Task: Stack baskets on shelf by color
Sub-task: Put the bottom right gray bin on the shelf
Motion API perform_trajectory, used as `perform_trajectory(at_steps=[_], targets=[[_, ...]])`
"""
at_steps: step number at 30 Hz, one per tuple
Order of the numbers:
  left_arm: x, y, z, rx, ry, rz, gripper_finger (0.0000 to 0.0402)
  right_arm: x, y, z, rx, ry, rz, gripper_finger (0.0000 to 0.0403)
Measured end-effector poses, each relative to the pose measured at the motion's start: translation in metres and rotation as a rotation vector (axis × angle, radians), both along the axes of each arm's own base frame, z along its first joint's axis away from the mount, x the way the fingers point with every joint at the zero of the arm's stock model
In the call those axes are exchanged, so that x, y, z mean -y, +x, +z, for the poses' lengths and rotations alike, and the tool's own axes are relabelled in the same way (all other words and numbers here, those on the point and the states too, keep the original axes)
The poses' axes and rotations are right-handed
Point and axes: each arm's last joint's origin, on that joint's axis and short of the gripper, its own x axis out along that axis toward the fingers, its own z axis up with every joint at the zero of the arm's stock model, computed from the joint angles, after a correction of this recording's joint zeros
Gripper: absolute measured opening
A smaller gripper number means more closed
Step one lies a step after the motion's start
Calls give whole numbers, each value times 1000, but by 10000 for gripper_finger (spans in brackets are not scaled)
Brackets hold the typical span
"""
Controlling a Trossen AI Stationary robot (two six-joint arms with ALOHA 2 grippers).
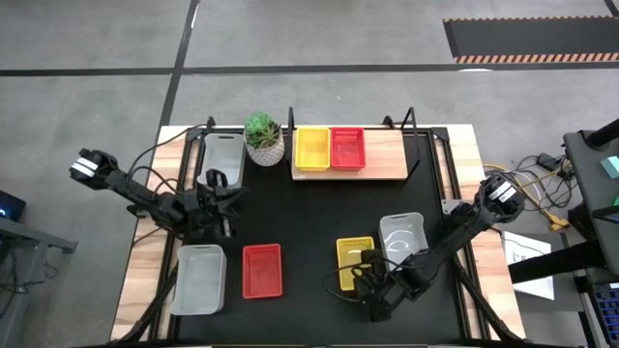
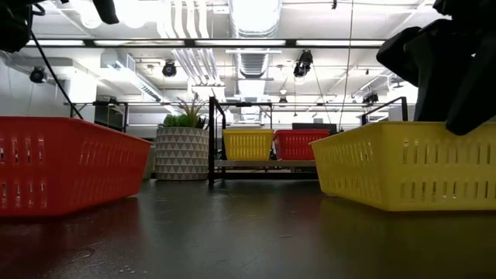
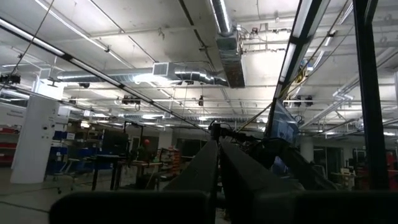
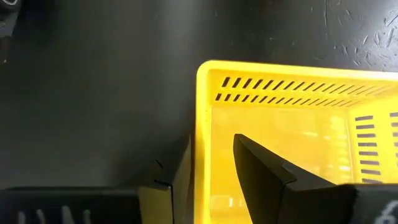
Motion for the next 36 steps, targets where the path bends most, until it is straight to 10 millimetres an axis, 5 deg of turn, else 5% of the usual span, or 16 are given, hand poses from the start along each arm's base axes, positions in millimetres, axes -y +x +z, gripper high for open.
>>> perform_trajectory(at_steps=[13,20,28,36], targets=[[0,5,-4,-24,9,15,2,1,-1,0,-4,-5,4,91],[-1,5,-4,-26,8,18,2,4,-6,32,-39,16,22,103],[-1,7,-5,-33,10,23,2,23,-46,78,-235,-53,-9,134],[-5,4,7,42,-30,30,2,34,-91,88,-282,-34,26,142]])
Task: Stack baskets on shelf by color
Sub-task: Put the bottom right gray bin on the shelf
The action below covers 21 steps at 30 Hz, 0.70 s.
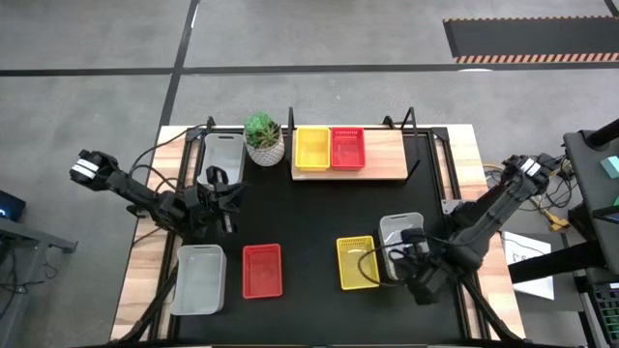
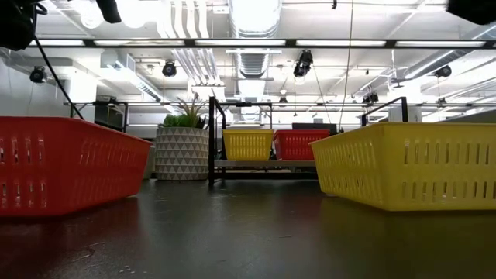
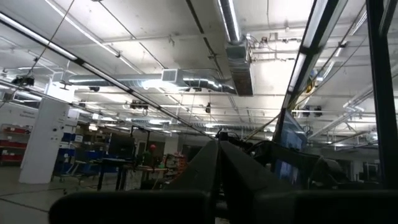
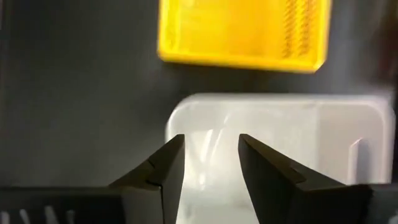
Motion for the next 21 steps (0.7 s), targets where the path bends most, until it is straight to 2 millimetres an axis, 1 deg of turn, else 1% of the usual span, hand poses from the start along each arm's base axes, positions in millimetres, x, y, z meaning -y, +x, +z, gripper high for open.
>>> perform_trajectory(at_steps=[2,4,8,12,15,17,19,21], targets=[[0,1,0,-2,0,-2,2,2,-9,-3,-34,38,-26,136],[1,3,-3,-11,-2,-9,2,4,-16,-10,-56,56,-54,130],[1,6,-4,-14,-8,-10,2,2,-25,-25,-105,118,-79,119],[4,12,-6,-31,-1,-11,2,2,-30,-32,-174,140,-66,111],[6,16,-5,-36,1,-10,2,1,-30,-34,-178,154,-72,107],[7,19,-1,-25,-3,-11,2,0,-31,-34,-220,191,-74,105],[8,21,1,-17,-5,-12,2,-1,-31,-31,-252,215,-76,104],[9,23,0,-26,-2,-12,2,-3,-30,-26,-245,249,-85,105]])
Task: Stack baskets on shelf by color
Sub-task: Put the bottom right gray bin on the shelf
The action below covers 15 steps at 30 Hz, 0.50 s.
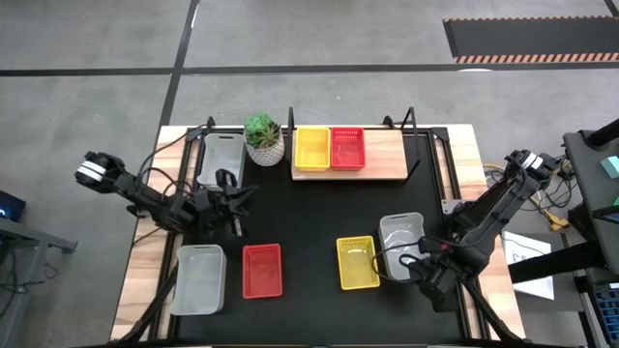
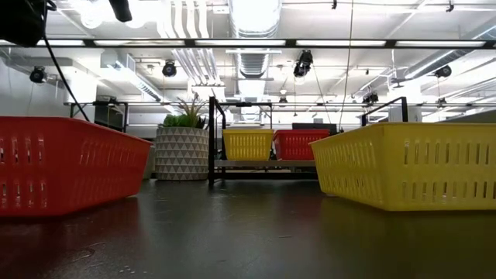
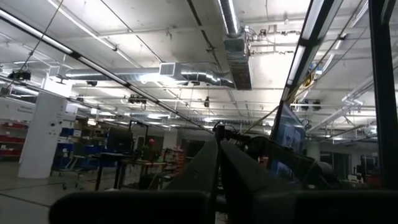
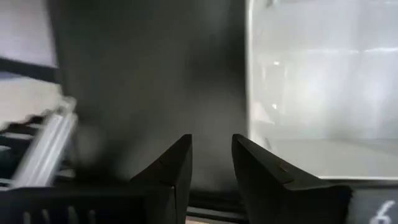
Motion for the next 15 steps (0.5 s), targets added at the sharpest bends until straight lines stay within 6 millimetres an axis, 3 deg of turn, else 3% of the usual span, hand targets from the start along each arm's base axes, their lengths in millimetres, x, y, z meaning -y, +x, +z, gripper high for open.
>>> perform_trajectory(at_steps=[15], targets=[[3,6,-6,-5,-11,-51,2,-8,8,-15,-29,-76,-57,100]])
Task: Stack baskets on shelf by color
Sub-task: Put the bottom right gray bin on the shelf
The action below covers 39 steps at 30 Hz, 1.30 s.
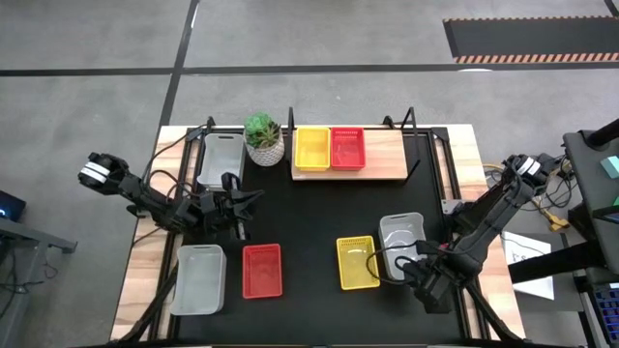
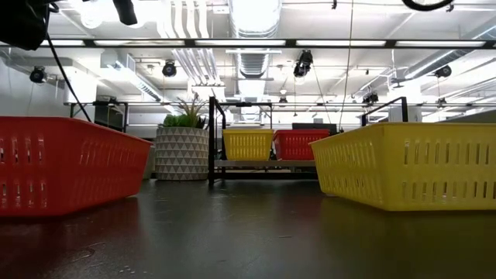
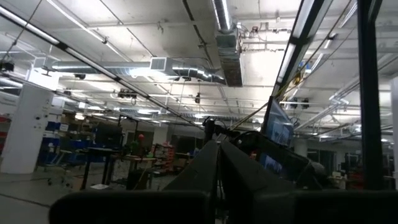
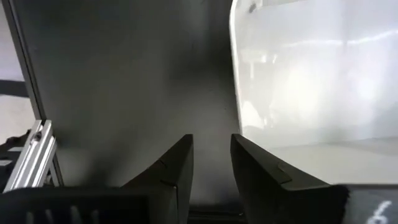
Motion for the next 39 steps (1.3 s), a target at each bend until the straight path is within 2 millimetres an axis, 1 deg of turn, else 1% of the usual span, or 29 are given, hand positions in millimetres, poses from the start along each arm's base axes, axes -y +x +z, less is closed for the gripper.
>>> perform_trajectory(at_steps=[5,9,16,28,33,39], targets=[[1,0,0,10,22,-30,2,1,-1,3,-21,26,-53,109],[2,2,0,9,26,-34,2,2,-3,6,-15,39,-84,132],[2,3,1,8,27,-34,2,3,-2,7,1,26,-100,168],[3,3,1,9,30,-37,2,5,1,7,114,-58,-88,171],[3,3,1,19,21,-62,2,1,6,-3,121,-91,-71,171],[5,3,1,30,61,-114,2,-9,14,-29,58,-177,5,170]])
